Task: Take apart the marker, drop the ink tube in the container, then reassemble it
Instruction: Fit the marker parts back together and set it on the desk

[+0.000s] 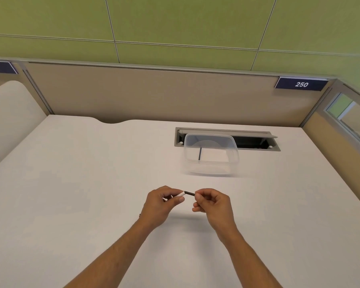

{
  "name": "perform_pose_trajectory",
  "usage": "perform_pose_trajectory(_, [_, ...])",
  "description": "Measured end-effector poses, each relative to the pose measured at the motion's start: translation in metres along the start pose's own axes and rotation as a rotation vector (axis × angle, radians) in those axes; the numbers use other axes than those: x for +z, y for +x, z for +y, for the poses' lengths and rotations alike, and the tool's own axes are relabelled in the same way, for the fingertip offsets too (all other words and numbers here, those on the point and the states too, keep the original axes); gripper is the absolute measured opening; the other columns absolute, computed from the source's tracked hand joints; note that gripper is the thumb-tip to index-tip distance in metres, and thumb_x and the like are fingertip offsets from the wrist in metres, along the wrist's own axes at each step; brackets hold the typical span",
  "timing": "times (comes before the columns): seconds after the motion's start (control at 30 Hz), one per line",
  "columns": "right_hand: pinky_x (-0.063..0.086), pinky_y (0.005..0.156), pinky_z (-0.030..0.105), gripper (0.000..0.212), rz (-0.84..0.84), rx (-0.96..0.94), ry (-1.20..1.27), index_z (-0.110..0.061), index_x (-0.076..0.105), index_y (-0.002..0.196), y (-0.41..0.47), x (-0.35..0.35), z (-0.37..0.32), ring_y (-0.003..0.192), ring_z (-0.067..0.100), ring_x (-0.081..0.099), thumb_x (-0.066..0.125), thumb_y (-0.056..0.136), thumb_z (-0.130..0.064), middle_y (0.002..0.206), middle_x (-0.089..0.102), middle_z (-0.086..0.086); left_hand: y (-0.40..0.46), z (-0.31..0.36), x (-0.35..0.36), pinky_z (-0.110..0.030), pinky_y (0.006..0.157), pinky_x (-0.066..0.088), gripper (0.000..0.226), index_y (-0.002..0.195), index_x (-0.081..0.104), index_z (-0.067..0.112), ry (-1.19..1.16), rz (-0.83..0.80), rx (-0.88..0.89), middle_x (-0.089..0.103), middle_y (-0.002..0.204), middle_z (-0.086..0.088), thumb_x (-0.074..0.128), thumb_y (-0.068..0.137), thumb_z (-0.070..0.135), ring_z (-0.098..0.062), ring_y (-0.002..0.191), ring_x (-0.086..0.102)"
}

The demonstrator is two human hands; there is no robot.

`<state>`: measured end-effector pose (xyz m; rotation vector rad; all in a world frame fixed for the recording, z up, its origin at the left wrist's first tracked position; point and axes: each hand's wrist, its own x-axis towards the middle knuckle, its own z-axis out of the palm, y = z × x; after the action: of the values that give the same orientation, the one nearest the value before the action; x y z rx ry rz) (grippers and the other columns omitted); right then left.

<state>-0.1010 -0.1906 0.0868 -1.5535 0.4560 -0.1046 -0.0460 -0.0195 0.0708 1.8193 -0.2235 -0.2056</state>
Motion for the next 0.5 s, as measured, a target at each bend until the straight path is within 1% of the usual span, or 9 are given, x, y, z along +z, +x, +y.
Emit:
perform_pose_trajectory(0.23, [0.062, 0.071, 0.037, 0.013, -0.034, -0.031, -0.168, -0.012, 0.074, 0.083, 0.002, -0.006, -0.002, 0.06, 0.021, 0.072, 0.067, 0.088, -0.002, 0.066, 0.071, 0.0, -0.001, 0.0, 0.0, -0.008, 0.062, 0.038, 0.012, 0.087, 0.078, 0.023, 0.076, -0.023, 0.041, 0.068, 0.081, 0.017, 0.078, 0.079, 0.015, -0.002, 0.071, 0.057])
perform_pose_trajectory(0.27, [0.062, 0.07, 0.035, 0.014, -0.036, -0.037, -0.192, -0.013, 0.073, 0.082, 0.003, -0.007, -0.003, 0.06, 0.021, 0.072, 0.067, 0.089, -0.003, 0.066, 0.071, 0.0, 0.0, 0.0, -0.001, -0.008, 0.062, 0.037, 0.012, 0.086, 0.078, 0.023, 0.089, -0.026, 0.049, 0.068, 0.079, 0.017, 0.078, 0.079, 0.015, -0.002, 0.071, 0.057])
perform_pose_trajectory(0.33, [0.059, 0.066, 0.026, 0.017, -0.044, -0.055, -0.258, -0.017, 0.073, 0.079, 0.002, -0.007, -0.006, 0.06, 0.019, 0.072, 0.068, 0.089, -0.004, 0.067, 0.072, 0.001, 0.002, 0.0, -0.001, -0.008, 0.062, 0.037, 0.012, 0.086, 0.078, 0.024, 0.131, -0.037, 0.068, 0.068, 0.076, 0.015, 0.078, 0.078, 0.015, -0.004, 0.073, 0.057])
perform_pose_trajectory(0.4, [0.055, 0.062, 0.019, 0.02, -0.058, -0.073, -0.317, -0.021, 0.071, 0.076, 0.002, -0.007, -0.009, 0.059, 0.017, 0.072, 0.068, 0.089, -0.005, 0.066, 0.071, 0.001, 0.003, 0.0, -0.003, -0.009, 0.063, 0.037, 0.013, 0.086, 0.078, 0.026, 0.185, -0.048, 0.082, 0.068, 0.077, 0.012, 0.078, 0.078, 0.016, -0.006, 0.076, 0.058])
perform_pose_trajectory(0.5, [0.054, 0.063, 0.019, 0.022, -0.07, -0.085, -0.359, -0.023, 0.071, 0.075, 0.002, -0.007, -0.011, 0.057, 0.015, 0.071, 0.068, 0.089, -0.006, 0.064, 0.07, 0.0, 0.003, -0.001, -0.004, -0.011, 0.064, 0.039, 0.013, 0.088, 0.077, 0.025, 0.232, -0.059, 0.085, 0.067, 0.08, 0.011, 0.079, 0.077, 0.018, -0.004, 0.077, 0.058])
